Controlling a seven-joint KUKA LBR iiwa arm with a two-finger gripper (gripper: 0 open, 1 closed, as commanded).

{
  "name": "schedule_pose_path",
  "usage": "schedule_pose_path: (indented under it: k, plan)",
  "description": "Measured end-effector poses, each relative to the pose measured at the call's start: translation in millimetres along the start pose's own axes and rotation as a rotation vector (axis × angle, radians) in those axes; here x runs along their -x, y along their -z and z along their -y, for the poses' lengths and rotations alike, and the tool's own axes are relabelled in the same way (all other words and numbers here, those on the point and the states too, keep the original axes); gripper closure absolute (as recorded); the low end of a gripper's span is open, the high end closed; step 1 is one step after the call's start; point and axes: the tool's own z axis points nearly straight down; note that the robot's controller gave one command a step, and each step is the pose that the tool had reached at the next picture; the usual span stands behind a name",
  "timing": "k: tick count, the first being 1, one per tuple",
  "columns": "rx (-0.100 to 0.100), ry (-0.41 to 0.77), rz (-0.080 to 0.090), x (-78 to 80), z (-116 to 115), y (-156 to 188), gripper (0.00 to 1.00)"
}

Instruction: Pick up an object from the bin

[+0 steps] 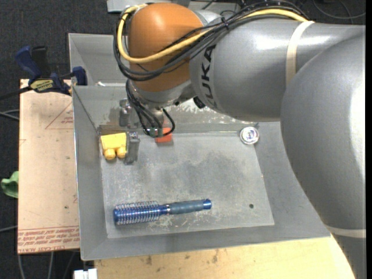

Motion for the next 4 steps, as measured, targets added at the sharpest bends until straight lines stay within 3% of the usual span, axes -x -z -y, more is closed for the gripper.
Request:
schedule_pose_path:
  k: [1, 2, 3, 4]
  plan:
    - [0.000, -0.029, 0.002, 29.5, 2, -101, 0.00]
    - [0.004, -0.108, 0.009, 11.5, -16, -141, 0.00]
    - [0.006, -0.144, 0.011, 41.5, -10, -145, 0.00]
    - [0.005, -0.145, 0.007, 40.2, -10, -146, 1.00]
